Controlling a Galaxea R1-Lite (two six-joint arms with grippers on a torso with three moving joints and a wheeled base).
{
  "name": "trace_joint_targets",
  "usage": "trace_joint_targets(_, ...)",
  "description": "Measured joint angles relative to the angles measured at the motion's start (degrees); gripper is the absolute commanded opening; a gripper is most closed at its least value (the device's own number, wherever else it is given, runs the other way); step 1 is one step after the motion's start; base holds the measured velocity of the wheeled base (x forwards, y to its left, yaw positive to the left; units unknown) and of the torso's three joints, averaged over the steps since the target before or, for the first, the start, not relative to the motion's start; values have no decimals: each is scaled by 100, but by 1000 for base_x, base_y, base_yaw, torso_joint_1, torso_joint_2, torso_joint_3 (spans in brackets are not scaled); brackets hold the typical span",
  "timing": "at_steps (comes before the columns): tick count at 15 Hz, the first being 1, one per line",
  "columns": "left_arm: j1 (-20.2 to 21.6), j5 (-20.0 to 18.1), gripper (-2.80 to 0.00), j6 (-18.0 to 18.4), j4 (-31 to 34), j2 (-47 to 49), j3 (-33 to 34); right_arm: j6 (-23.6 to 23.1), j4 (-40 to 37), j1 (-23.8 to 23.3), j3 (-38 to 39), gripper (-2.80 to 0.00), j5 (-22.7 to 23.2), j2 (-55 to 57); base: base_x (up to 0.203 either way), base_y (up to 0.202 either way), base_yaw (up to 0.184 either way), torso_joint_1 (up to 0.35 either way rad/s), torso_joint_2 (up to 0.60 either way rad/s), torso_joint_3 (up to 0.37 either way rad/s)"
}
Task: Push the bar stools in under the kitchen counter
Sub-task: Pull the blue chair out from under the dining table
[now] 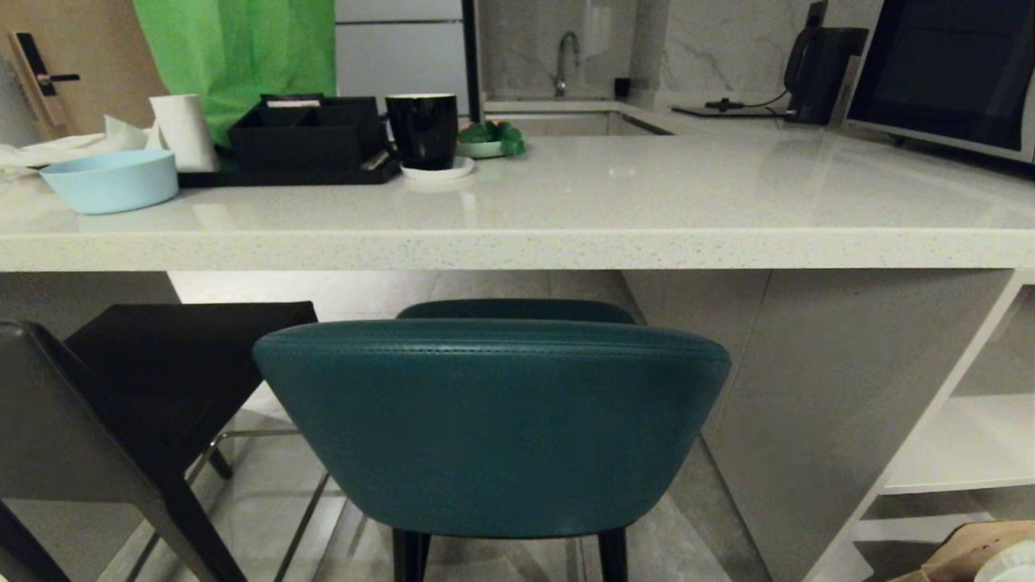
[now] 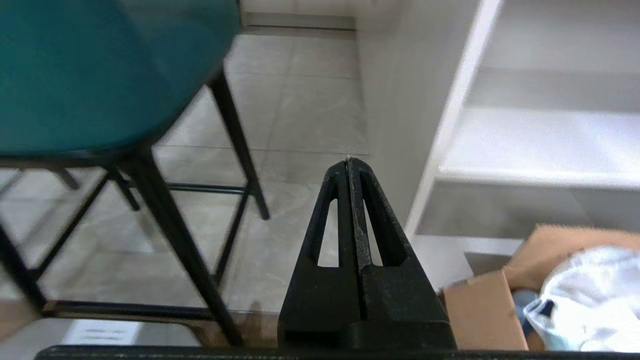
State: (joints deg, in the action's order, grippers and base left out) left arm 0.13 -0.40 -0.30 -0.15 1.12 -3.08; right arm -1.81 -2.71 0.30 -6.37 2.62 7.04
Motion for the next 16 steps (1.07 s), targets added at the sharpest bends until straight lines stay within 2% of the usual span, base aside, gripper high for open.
trace_joint_targets(2, -11, 0, -280, -181, -211, 518, -357, 76, 199, 7, -398, -280, 166, 764, 0, 0, 0, 0, 0, 0)
trace_joint_targets(4, -24, -1, -280, -267, -767, 1471, -560, 125, 673, 16, -595, -280, 325, 1712, 0, 0, 0, 0, 0, 0)
trace_joint_targets(7, -24, -1, -280, -339, -2089, 3383, -643, 181, 1771, 205, -677, -280, 424, 3328, 0, 0, 0, 0, 0, 0)
trace_joint_targets(11, -40, -9, -280, -414, -4184, 5986, -584, 567, 3352, 794, -696, -280, 395, 5381, 0, 0, 0, 0, 0, 0)
trace_joint_targets(13, -92, -15, -280, -423, -5195, 7132, -554, 703, 4252, 1233, -688, -280, 47, 6268, 0, 0, 0, 0, 0, 0)
trace_joint_targets(16, -209, 11, -280, -378, -6796, 8781, -536, 776, 5534, 2142, -680, -280, -709, 7318, 0, 0, 0, 0, 0, 0)
